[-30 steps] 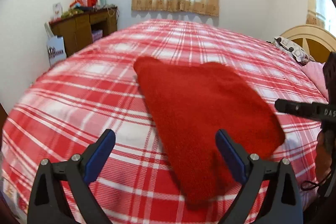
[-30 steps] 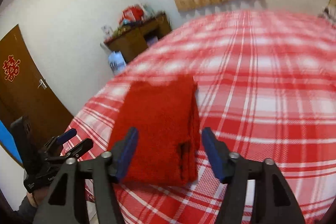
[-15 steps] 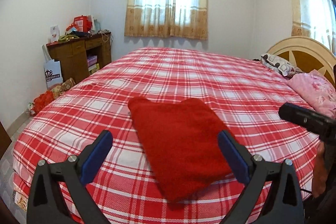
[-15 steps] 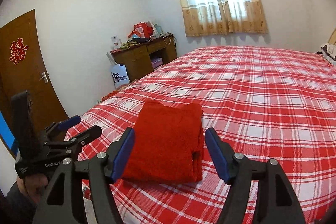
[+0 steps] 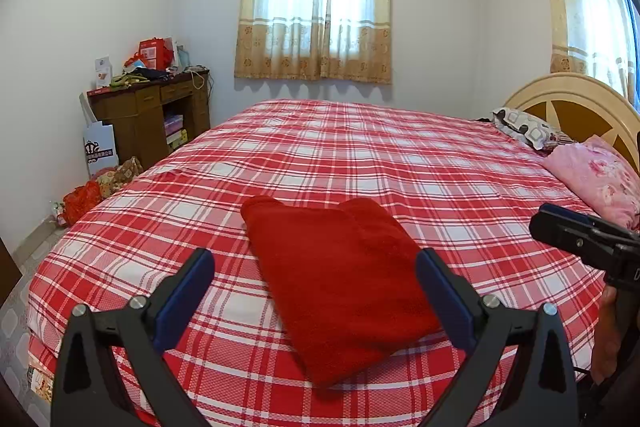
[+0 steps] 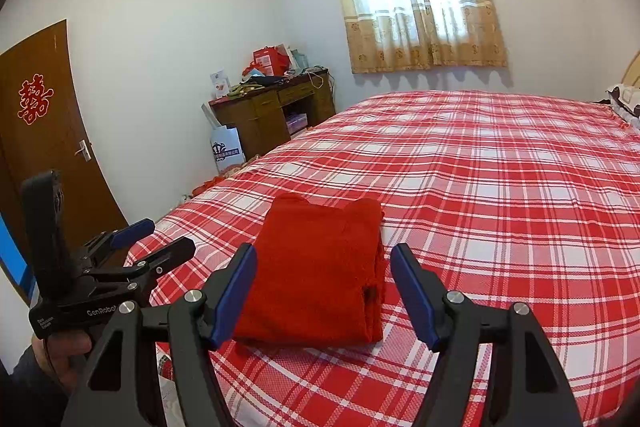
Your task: Fold small clothes
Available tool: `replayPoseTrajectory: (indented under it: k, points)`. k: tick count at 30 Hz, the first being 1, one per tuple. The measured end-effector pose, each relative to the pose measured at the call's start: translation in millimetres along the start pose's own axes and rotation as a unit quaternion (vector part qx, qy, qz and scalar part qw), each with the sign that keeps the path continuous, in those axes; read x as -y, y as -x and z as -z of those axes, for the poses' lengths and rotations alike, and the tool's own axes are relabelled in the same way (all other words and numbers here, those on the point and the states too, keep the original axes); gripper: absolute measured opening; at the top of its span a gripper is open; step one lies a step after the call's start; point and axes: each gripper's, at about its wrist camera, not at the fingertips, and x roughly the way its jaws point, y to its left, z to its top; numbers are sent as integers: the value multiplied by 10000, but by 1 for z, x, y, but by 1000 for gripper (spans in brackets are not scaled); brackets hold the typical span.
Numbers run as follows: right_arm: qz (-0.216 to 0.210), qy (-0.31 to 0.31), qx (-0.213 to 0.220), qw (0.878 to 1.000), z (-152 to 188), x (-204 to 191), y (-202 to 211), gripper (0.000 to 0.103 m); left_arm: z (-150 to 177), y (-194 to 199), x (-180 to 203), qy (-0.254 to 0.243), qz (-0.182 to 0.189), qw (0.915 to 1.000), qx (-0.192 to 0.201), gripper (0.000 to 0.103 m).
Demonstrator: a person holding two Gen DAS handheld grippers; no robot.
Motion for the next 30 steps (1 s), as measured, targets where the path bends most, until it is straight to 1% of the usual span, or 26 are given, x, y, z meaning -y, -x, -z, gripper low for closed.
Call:
replayPoseTrajectory:
  k: [30]
  points:
    - [2,-5,-67,10000,5,-2,-1,70,1,2,0,3,-20,10000,-1,103]
